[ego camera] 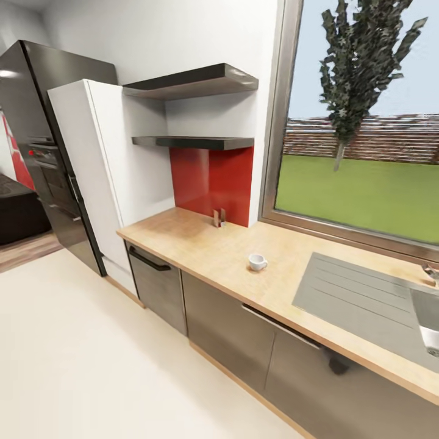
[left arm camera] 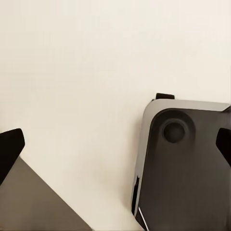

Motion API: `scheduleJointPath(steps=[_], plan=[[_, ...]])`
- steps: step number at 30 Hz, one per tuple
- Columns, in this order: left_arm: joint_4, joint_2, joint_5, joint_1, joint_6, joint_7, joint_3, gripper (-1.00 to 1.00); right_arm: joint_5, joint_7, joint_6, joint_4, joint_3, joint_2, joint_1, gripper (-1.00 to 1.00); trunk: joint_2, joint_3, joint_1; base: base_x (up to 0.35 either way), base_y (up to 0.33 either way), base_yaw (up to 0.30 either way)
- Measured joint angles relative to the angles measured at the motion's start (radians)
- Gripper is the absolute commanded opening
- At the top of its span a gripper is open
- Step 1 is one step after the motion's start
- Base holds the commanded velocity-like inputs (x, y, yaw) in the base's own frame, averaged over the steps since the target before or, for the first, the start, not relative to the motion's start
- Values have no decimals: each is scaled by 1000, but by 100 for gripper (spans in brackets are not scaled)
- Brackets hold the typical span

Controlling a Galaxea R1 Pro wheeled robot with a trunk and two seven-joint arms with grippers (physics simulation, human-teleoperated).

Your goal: Set up a coffee station on the kitchen countertop: keep the coffee maker on the countertop, move the bottle of coffee from the kitchen shelf to the counter next to the coffee maker, place a paper coffee filter on top of the coffee maker, put the saucer next to the coffee maker with the coffee cup on the saucer, and place the electric kettle next to the coffee maker.

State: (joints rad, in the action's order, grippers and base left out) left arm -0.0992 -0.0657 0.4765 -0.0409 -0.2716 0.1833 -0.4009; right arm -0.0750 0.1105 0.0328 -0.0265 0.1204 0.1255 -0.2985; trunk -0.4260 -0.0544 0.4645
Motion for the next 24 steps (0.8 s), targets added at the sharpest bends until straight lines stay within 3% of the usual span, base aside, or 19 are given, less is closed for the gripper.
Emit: scheduleJointPath(steps=[10,24], plan=[[0,0,0,0,0,0,0,100,0,0,0,1,0,0,0,100,0,0,0,155,330,-10],[7,0,0,0,-1,0,0,100,0,-1,4,0,-2,-2,0,100,0,0,0,155,330,-238]])
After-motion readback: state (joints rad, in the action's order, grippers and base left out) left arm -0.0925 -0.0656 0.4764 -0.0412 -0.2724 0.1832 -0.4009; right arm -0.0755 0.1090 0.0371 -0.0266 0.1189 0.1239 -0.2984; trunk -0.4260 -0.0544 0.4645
